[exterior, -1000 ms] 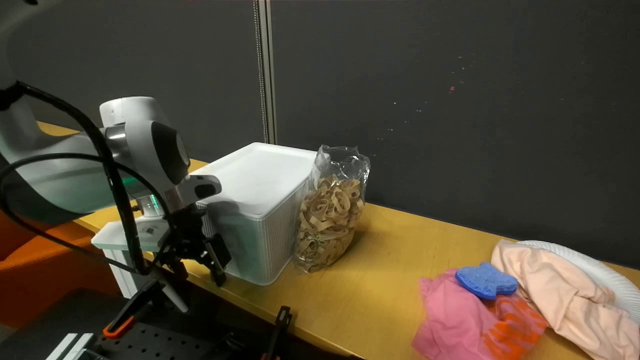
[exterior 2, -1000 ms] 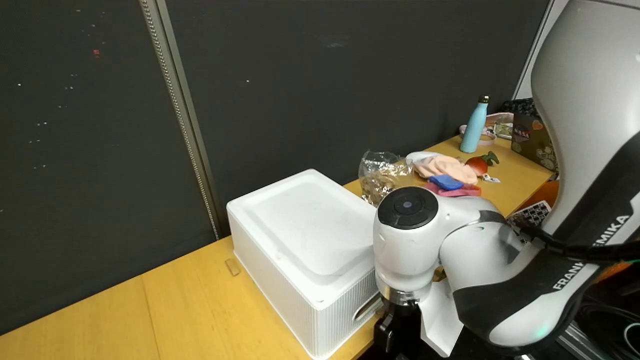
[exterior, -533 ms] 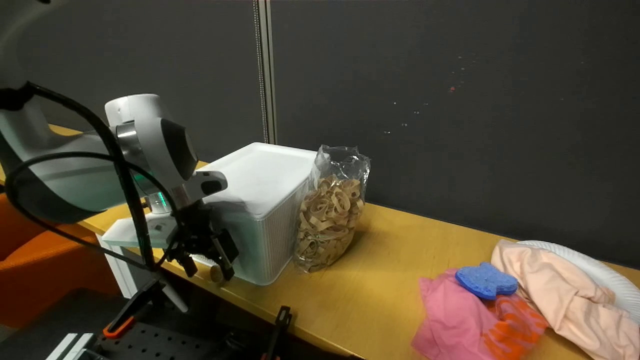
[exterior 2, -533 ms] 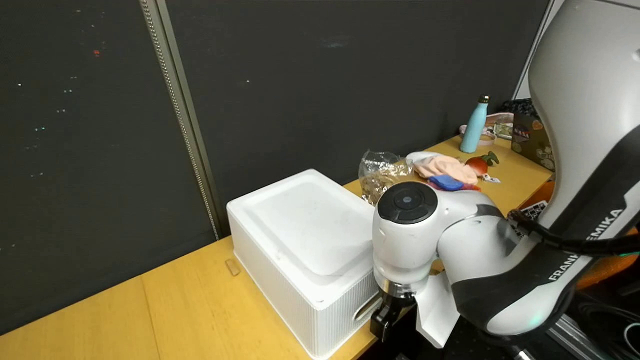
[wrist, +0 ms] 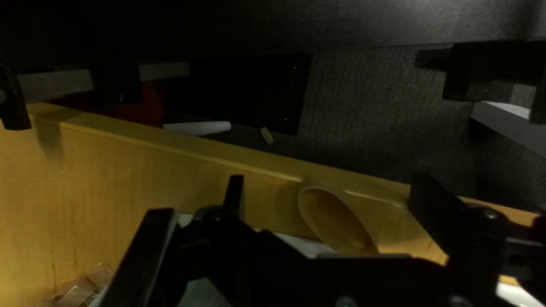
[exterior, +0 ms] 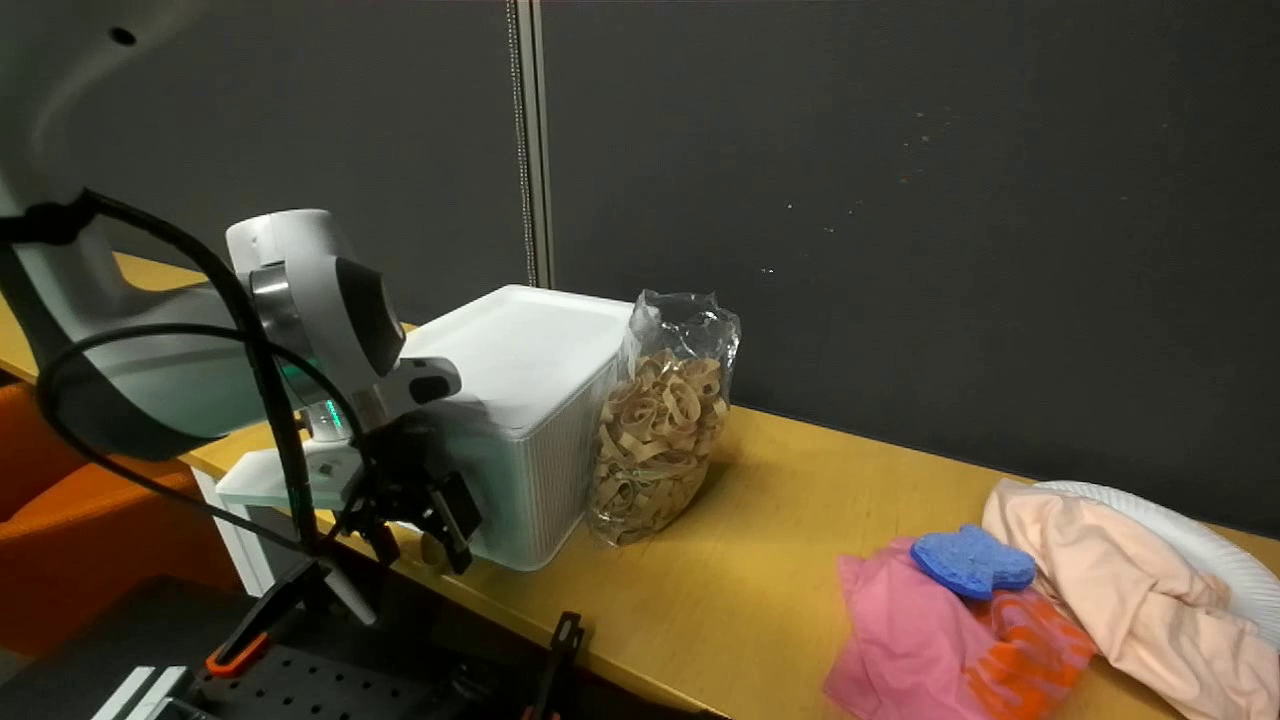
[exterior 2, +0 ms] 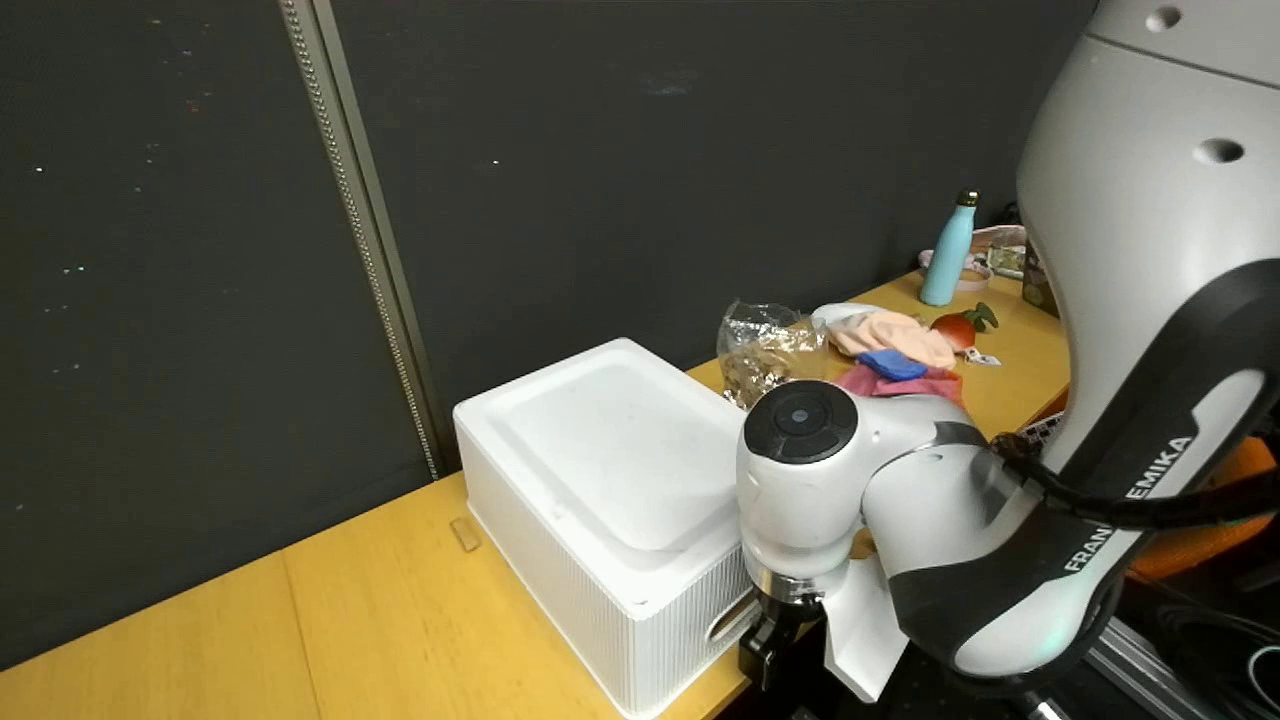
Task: Pick up the rubber band on the table and put it in the plastic bag
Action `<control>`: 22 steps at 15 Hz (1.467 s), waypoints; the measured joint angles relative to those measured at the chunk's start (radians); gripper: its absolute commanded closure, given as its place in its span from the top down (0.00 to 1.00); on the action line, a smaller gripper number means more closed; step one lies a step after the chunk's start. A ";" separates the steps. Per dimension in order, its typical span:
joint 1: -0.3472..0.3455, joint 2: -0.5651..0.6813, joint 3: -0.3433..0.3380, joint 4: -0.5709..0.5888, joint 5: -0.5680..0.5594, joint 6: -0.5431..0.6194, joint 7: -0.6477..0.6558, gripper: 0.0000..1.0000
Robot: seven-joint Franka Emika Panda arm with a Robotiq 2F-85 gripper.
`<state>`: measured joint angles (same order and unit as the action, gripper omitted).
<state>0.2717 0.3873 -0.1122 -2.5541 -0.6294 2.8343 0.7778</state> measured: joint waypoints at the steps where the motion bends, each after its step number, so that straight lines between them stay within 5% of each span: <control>1: 0.003 0.002 0.000 -0.001 0.000 0.011 0.000 0.59; 9: 0.028 -0.005 -0.020 -0.010 -0.001 0.031 0.016 0.00; 15: 0.028 -0.024 -0.029 -0.026 0.004 0.035 0.016 0.01; 22: 0.028 -0.184 0.083 -0.154 0.102 0.027 0.014 0.01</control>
<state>0.2994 0.2036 -0.0288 -2.7077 -0.5274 2.8618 0.7922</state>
